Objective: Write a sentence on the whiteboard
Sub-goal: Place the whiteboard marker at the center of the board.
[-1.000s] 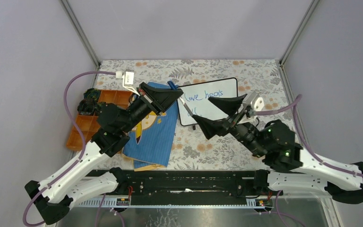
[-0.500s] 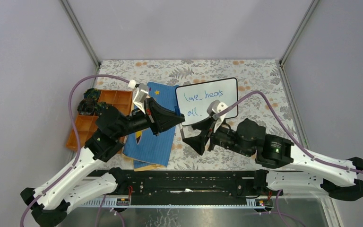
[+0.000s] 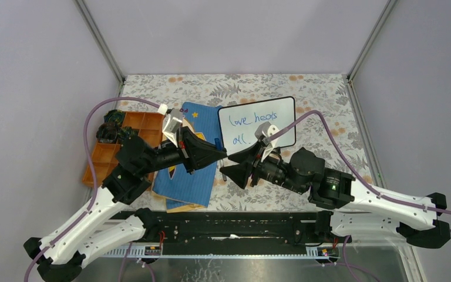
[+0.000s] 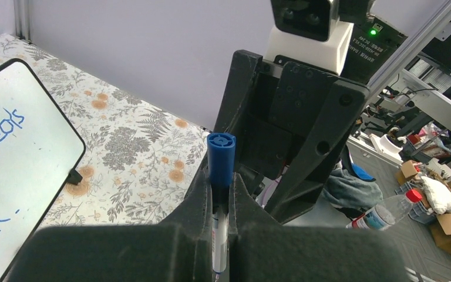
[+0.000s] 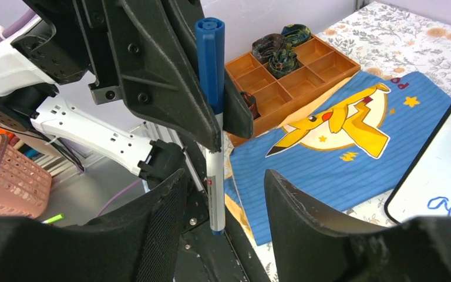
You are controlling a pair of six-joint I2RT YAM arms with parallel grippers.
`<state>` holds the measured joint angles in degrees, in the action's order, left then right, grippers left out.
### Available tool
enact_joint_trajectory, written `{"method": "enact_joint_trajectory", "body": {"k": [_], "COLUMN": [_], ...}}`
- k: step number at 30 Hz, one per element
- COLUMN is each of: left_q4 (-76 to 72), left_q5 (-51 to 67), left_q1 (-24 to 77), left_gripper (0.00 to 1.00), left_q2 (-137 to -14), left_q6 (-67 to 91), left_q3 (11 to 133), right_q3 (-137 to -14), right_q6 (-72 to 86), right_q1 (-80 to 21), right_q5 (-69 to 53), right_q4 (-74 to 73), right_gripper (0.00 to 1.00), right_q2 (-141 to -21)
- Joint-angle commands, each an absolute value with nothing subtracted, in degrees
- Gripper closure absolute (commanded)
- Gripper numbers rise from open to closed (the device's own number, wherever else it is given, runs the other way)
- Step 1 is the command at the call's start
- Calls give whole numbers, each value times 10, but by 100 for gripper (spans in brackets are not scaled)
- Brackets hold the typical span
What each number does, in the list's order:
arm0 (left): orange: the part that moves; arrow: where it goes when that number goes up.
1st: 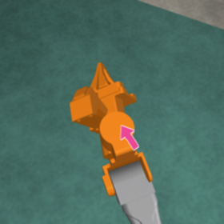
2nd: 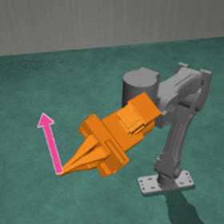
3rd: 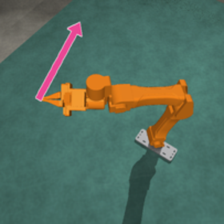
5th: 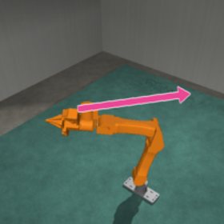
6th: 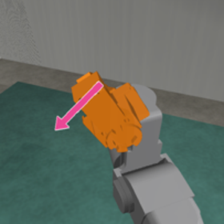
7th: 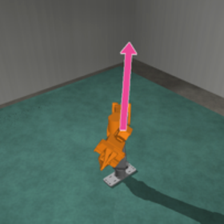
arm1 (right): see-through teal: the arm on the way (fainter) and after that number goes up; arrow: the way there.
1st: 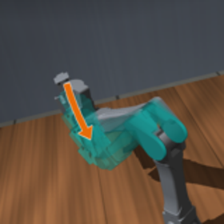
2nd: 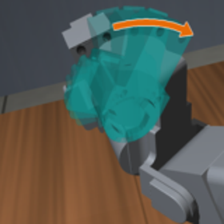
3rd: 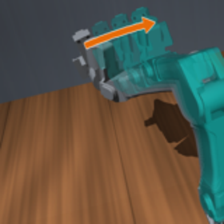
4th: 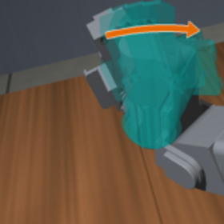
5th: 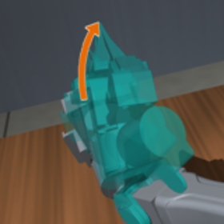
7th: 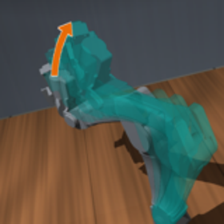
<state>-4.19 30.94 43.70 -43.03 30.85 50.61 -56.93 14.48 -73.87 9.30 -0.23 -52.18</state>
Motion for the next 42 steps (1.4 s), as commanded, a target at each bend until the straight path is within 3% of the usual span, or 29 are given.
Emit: {"method": "enact_joint_trajectory", "body": {"k": [1,7,34,42], "left_q4": [-45,-45,-59,-60], "left_q5": [320,327,317,316], "left_q1": [434,434,434,433], "left_gripper": [100,100,100,100], "left_q2": [-415,-413,-400,-398], "left_q6": [303,307,325,327], "left_q3": [498,498,476,472], "right_q3": [-582,-586,-572,-568], "right_q6": [155,157,173,177], "right_q1": [-735,-732,-722,-720], "right_q5": [86,80,58,49], "right_q4": [45,54,90,95], "right_gripper": [45,51,64,85], "right_q2": [-537,-550,-563,-565]}}
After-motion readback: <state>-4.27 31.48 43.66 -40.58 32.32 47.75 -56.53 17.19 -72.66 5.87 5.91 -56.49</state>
